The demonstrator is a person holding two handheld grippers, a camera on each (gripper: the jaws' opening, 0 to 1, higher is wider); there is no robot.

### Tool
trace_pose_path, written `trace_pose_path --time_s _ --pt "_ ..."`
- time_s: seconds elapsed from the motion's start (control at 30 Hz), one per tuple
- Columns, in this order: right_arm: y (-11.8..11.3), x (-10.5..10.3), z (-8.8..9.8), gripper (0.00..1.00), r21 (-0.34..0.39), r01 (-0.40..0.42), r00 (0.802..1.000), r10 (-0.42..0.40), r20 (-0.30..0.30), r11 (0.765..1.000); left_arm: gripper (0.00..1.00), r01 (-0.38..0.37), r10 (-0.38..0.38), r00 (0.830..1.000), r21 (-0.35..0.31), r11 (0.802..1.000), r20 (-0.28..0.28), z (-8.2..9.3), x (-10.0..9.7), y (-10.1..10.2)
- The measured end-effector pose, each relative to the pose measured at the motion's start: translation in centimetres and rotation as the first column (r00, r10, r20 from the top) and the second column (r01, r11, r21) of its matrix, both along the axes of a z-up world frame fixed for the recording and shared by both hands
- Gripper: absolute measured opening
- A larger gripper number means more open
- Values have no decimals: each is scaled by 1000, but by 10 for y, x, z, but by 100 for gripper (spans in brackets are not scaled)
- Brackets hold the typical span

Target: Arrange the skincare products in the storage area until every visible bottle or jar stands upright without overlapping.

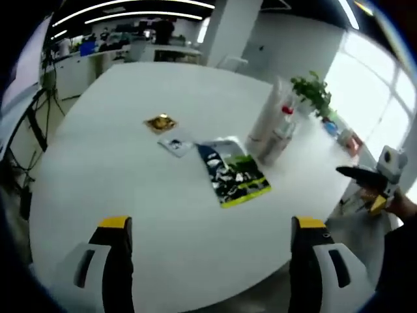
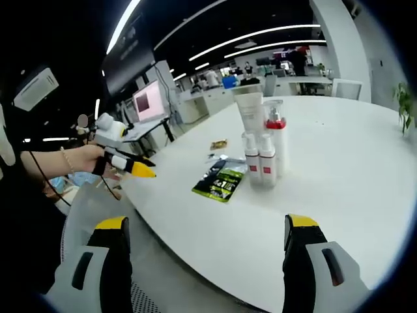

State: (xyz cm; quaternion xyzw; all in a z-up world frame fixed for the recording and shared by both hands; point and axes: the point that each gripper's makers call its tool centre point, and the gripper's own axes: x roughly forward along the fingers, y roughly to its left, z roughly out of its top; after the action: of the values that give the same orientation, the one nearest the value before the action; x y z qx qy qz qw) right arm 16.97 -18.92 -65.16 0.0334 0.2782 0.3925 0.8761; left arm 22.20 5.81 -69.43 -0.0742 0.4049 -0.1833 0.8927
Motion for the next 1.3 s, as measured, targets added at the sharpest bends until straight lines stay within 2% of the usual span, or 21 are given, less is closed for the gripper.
trace_pose_path --time_s 0.2,0.4,0.63,0.87,0.97,1.07,1.23,1.3 --pt "0 1 -2 98 -6 1 1000 -1 -9 1000 93 -29 29 1000 12 999 -11 -2 17 -3" --pt "-2 2 -7 99 -19 -1 1000 0 -22 1000 92 -54 57 997 55 997 -60 -10 29 -3" --pt "-4 2 -10 99 -32 12 999 -13 -37 999 89 -54 60 992 55 997 -114 -18 45 -8" --pt "-4 1 -16 99 -80 6 999 -9 -34 997 91 -67 76 986 65 996 -145 -20 68 -7" --pt "-6 2 -16 99 -80 18 999 -21 -40 997 92 -74 84 986 69 995 -147 -22 85 -6" --pt "-9 4 -15 99 -60 44 998 -46 -46 997 93 -87 98 983 76 993 -155 -24 94 -6" --pt "-15 8 -14 99 -42 81 995 -84 -58 996 93 -74 97 985 155 985 -146 -32 114 -2" --pt "-16 8 -15 99 -51 86 994 -89 -58 995 93 -76 99 985 157 985 -145 -35 121 -2"
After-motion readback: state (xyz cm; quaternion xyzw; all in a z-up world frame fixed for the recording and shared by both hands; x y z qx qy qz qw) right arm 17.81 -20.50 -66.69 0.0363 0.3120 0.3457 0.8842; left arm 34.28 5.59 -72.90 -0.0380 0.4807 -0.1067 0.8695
